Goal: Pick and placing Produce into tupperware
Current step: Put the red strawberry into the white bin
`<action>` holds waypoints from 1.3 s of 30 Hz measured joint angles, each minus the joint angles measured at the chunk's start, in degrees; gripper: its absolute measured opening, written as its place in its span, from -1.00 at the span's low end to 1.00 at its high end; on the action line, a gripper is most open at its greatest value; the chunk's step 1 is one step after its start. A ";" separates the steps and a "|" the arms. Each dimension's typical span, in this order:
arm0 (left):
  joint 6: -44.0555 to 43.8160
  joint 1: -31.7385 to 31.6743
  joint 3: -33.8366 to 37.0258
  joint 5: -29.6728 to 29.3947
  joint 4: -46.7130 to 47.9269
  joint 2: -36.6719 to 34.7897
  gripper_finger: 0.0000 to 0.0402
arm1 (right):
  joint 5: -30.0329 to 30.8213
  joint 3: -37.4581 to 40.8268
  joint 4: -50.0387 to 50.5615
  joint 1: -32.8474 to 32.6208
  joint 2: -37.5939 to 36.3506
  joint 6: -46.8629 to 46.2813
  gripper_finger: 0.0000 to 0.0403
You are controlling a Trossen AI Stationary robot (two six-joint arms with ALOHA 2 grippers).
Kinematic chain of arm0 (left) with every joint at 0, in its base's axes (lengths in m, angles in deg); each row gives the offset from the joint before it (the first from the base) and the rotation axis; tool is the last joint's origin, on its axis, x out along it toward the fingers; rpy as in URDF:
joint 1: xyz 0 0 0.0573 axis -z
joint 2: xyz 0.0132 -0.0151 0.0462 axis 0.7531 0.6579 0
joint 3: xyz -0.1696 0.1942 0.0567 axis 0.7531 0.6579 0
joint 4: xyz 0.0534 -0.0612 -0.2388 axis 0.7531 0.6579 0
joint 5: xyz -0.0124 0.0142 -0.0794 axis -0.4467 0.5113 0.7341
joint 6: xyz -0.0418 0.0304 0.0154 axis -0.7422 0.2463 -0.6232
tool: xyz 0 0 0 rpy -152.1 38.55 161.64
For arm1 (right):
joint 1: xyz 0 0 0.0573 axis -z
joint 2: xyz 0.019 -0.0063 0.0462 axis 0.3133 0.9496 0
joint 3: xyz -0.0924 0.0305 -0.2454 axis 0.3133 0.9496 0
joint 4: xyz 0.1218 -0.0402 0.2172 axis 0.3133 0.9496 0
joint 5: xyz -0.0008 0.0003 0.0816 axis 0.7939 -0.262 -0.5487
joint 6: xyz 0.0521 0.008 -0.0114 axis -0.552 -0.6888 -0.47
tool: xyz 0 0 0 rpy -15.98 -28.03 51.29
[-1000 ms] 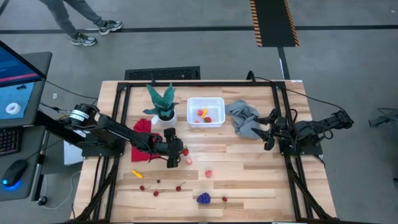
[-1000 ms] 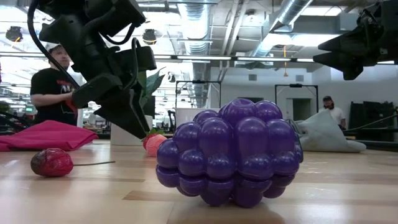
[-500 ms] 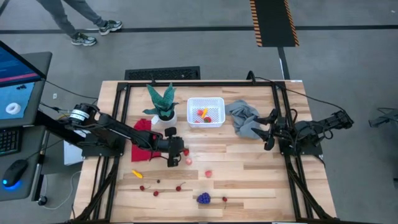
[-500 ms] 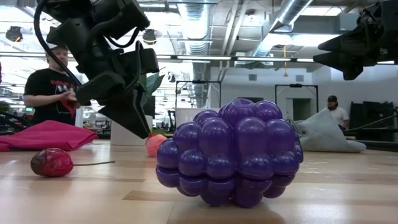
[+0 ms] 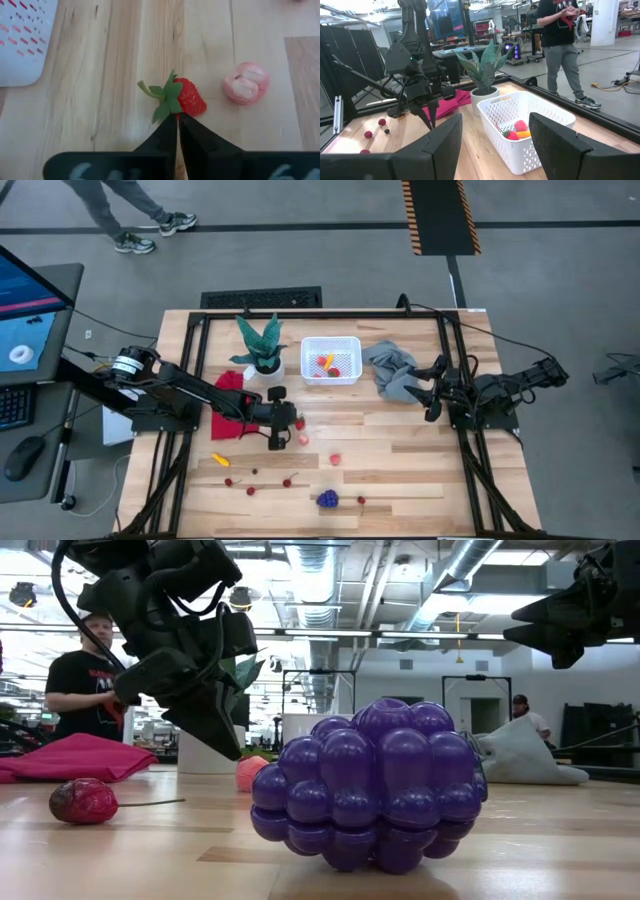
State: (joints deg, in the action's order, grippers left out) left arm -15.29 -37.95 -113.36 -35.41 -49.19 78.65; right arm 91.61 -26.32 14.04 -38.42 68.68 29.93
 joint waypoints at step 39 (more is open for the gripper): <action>3.04 -1.25 0.02 2.14 -4.23 -0.16 -0.99 | 0.02 1.01 -0.37 0.00 0.00 -0.42 0.26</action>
State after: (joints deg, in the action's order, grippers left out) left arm -12.25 -39.20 -113.34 -33.28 -53.42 78.49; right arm 91.63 -25.31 13.67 -38.42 68.68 29.52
